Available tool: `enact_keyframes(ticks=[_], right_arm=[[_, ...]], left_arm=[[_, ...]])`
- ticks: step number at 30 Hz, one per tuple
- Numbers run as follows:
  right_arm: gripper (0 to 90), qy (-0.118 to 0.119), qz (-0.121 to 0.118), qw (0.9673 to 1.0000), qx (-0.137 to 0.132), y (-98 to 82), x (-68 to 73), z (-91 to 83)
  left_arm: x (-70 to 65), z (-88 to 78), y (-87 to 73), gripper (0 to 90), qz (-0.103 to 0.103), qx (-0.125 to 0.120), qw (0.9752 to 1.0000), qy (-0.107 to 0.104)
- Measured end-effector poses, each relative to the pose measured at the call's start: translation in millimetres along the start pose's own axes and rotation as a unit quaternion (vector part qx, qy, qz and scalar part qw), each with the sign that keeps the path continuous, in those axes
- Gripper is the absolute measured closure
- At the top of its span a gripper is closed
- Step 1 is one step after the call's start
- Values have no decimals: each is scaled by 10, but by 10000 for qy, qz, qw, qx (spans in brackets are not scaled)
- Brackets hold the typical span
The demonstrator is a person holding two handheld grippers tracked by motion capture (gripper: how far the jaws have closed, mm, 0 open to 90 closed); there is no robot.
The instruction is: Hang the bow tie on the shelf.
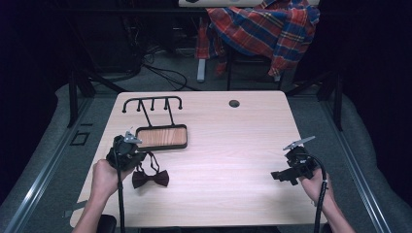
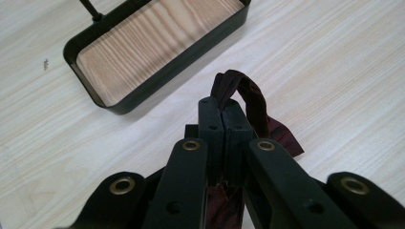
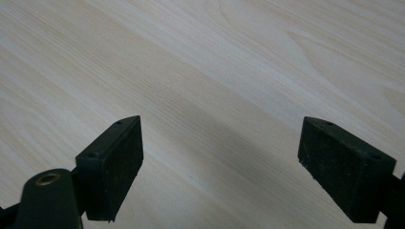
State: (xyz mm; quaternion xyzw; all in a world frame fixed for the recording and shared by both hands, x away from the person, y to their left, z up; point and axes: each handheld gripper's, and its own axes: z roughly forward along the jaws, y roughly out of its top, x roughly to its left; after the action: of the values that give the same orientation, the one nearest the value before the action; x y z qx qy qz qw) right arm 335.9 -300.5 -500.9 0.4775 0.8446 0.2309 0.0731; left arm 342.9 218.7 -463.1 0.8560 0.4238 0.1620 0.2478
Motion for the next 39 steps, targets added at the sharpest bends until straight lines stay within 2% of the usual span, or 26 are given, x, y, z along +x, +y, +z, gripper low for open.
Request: enact_keyframes(ticks=[2,11,28,39], right_arm=[[154,-10,-6,10000,-1,-1,-1,-4],[154,-17,5,10000,4,-5,4,-1],[154,-20,25,10000,12,-11,6,-14],[154,-23,4,10000,21,-12,22,-11]], left_arm=[[11,-6,0,890,2,-29,10000,78],[65,-36,13,890,-29,-52,10000,73],[167,-124,68,891,-126,-216,9994,231],[198,-177,134,891,-101,-301,9990,307]])
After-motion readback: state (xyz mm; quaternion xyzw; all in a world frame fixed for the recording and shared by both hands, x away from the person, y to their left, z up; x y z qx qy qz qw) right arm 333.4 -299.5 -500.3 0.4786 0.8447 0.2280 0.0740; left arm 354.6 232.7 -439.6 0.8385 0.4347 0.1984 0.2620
